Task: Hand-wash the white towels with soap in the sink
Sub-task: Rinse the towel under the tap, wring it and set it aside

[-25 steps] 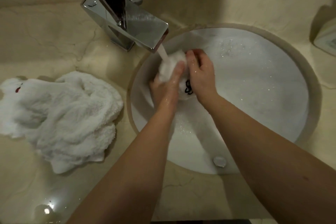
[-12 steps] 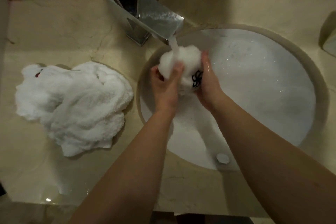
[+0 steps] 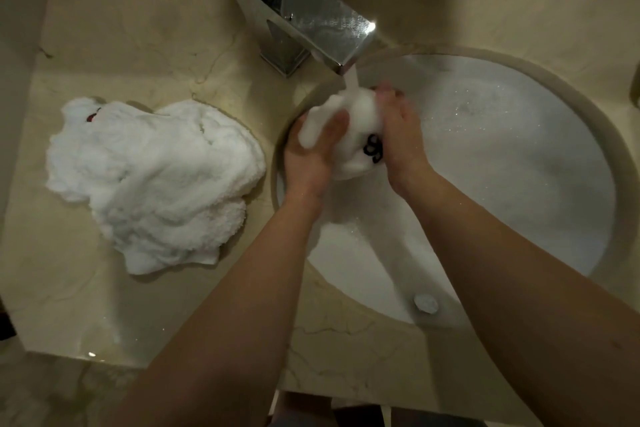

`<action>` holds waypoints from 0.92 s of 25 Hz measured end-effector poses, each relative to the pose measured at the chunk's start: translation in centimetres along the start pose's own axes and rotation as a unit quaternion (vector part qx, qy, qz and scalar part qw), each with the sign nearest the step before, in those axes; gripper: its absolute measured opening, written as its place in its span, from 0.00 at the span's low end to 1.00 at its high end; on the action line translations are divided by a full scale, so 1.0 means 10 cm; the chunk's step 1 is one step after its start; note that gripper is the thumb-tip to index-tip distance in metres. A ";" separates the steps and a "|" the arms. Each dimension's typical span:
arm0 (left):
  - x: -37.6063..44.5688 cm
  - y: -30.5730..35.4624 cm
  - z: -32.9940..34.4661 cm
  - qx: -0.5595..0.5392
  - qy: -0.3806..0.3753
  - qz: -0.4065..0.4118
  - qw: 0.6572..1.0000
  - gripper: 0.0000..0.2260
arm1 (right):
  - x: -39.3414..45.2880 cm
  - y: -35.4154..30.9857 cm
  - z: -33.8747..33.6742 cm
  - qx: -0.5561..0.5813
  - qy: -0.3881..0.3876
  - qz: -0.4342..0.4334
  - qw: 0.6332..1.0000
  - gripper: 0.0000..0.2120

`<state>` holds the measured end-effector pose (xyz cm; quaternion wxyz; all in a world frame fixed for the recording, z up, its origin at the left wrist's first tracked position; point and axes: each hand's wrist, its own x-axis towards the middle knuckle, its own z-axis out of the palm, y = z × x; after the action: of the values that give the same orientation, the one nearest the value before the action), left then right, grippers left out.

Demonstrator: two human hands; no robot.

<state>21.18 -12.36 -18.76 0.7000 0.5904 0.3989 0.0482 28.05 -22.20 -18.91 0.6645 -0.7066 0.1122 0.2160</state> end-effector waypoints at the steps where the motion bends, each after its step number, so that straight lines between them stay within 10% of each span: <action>1: -0.04 0.00 0.00 -0.018 0.015 0.007 1.000 0.20 | 0.00 0.00 -0.02 0.007 0.013 0.004 1.000 0.17; 8: -0.14 -0.04 0.12 -0.087 0.080 -0.045 0.992 0.20 | -0.08 0.00 -0.04 -0.007 -0.028 0.050 0.998 0.20; 14: -0.08 0.01 -0.01 -0.100 -0.013 -0.072 0.992 0.35 | -0.01 -0.11 0.01 -0.097 -0.022 -0.039 0.994 0.21; 23: -0.16 0.11 0.08 -0.093 0.032 0.001 0.995 0.19 | 0.02 -0.33 -0.07 -0.003 -0.015 0.031 0.999 0.21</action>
<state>21.07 -13.55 -17.01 0.7386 0.5215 0.4143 0.1047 29.76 -22.61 -16.06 0.6568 -0.7015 0.1233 0.2475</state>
